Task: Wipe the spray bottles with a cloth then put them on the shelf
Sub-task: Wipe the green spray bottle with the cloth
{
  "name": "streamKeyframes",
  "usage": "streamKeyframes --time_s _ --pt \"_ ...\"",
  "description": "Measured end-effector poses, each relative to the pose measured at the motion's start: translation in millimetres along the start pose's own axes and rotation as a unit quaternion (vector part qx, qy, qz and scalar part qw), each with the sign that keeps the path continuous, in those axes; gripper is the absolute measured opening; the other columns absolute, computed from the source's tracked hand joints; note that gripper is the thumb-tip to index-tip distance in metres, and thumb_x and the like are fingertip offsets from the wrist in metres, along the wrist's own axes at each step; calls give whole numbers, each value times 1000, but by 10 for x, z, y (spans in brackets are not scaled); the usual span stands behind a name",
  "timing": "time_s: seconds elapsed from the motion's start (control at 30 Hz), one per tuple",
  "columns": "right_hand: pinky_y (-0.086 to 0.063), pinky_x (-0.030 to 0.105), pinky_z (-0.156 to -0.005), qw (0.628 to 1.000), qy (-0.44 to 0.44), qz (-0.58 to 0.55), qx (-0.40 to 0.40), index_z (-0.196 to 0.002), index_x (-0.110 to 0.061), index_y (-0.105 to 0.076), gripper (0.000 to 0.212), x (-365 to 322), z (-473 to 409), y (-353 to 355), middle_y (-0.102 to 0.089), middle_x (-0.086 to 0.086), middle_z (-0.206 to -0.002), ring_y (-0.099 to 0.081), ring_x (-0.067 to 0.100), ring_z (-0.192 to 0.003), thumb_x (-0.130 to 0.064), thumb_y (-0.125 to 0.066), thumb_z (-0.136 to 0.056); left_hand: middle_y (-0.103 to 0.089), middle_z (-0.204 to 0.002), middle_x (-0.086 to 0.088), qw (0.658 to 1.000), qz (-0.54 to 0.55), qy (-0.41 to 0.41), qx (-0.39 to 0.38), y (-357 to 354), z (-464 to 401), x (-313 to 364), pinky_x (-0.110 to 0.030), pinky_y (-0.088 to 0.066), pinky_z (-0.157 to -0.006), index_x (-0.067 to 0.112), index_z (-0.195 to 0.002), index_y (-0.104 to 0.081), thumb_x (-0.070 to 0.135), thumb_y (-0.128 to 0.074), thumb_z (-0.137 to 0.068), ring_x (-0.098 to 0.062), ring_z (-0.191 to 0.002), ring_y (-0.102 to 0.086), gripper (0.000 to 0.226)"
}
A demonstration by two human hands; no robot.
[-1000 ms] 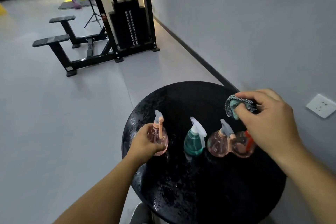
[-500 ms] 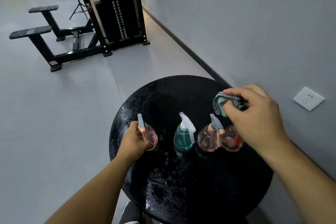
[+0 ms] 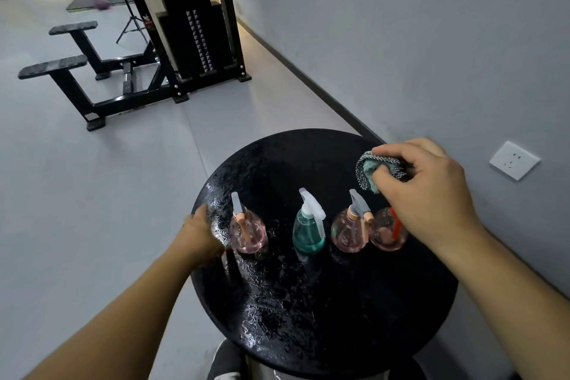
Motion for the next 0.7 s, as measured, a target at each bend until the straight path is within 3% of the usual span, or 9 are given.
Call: streamKeyframes --time_s 0.13,0.27,0.37,0.47,0.53,0.7 --pt "-35 -4 -72 1000 -5 2 -6 -105 -31 -79 23 -1 50 53 -63 -15 -103 -57 -10 -93 -17 -73 -87 -51 -147 -18 994 50 -39 90 448 274 229 -35 -54 -81 17 -158 -40 3 -74 -84 -35 -119 -60 82" --pt "-39 -1 -71 1000 -11 -6 -5 -104 -32 -78 23 16 90 149 -63 -15 -103 -59 -5 -91 -17 -72 -87 -60 -137 -7 973 76 -141 168 644 618 711 -39 -49 -103 20 -139 -61 13 -72 -91 -26 -124 -60 50" --pt "-44 7 -75 1000 -15 -6 -4 -103 -32 -78 23 43 117 216 -63 -15 -104 -61 -1 -92 -17 -72 -88 -62 -120 2 957 77 -211 185 608 825 1071 -38 -50 -103 23 -123 -71 16 -69 -93 -16 -108 -62 31" --pt "-40 2 -74 1000 -16 -1 -1 -105 -29 -78 22 81 130 259 -63 -15 -104 -59 -3 -93 -17 -72 -88 -62 -112 7 949 63 -260 170 430 953 1384 -28 -48 -90 27 -114 -75 18 -67 -95 -7 -93 -60 22" --pt "-38 -1 -72 1000 -17 1 -2 -106 -29 -79 23 110 133 273 -63 -14 -104 -59 -5 -94 -16 -72 -88 -62 -108 8 951 47 -273 136 221 928 1517 -25 -45 -90 28 -115 -75 20 -66 -96 -1 -88 -59 23" --pt "-37 -3 -71 1000 -23 5 -2 -105 -31 -78 23 175 126 278 -63 -14 -104 -58 -7 -93 -17 -73 -87 -66 -122 4 972 20 -232 24 -351 665 1548 -31 -52 -99 25 -137 -66 28 -67 -98 -14 -110 -65 40"
Point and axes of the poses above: each hand's wrist, its own z-axis away from the middle knuckle, its own y-axis out of the back of the hand, x = y × z, the point moved 10 cm from there along -z, towards the middle knuckle
